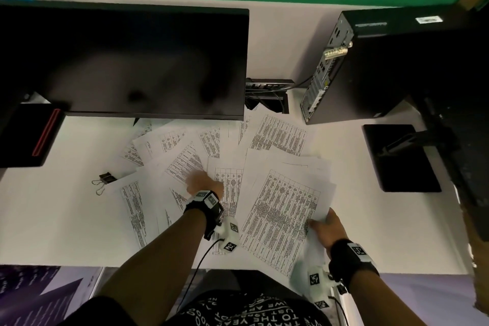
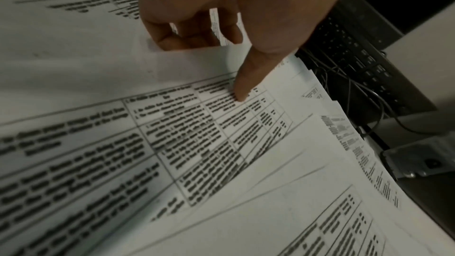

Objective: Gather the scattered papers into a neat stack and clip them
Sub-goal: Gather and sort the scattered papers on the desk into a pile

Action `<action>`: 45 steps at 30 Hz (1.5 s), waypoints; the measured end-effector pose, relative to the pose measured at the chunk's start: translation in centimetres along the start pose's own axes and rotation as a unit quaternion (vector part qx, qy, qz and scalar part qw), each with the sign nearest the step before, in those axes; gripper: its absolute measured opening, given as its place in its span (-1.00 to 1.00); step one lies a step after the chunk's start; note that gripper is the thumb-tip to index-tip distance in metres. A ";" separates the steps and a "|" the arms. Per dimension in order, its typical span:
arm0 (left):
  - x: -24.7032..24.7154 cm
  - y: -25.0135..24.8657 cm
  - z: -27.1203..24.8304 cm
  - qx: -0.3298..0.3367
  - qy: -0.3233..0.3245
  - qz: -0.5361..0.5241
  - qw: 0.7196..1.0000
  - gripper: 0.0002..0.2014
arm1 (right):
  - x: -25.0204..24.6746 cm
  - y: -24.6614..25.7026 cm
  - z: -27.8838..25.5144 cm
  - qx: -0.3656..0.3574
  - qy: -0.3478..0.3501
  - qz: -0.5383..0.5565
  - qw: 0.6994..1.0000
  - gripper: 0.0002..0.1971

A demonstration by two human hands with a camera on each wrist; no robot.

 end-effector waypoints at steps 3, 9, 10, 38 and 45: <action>-0.1 0.1 -0.3 0.034 0.013 -0.101 0.994 -0.59 | -0.1 0.5 -0.2 -0.002 0.001 -0.004 1.000 -0.58; -0.5 0.4 0.1 0.035 0.110 -0.094 0.989 -0.72 | -0.1 0.7 -0.3 0.003 0.001 0.003 1.000 -0.59; -0.6 0.2 0.1 0.039 0.114 -0.090 0.989 -0.68 | -0.1 0.7 -0.3 0.007 0.002 0.005 1.000 -0.59; 2.2 -4.7 0.0 0.054 0.062 -0.034 0.996 -0.62 | -0.1 0.6 0.0 0.019 -0.007 -0.016 1.000 -0.65; -6.5 -3.0 -0.7 0.212 -0.050 0.074 0.973 -0.61 | -0.6 1.3 -0.2 0.013 -0.006 -0.006 1.000 -0.59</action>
Point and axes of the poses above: each hand's wrist, its own z-axis towards the middle knuckle, its own x-axis out of the palm, y = z × x, the point moved 2 cm from there along z, towards the middle knuckle, and after that the axes turned 10 degrees about -z, right-handed, at the moved point
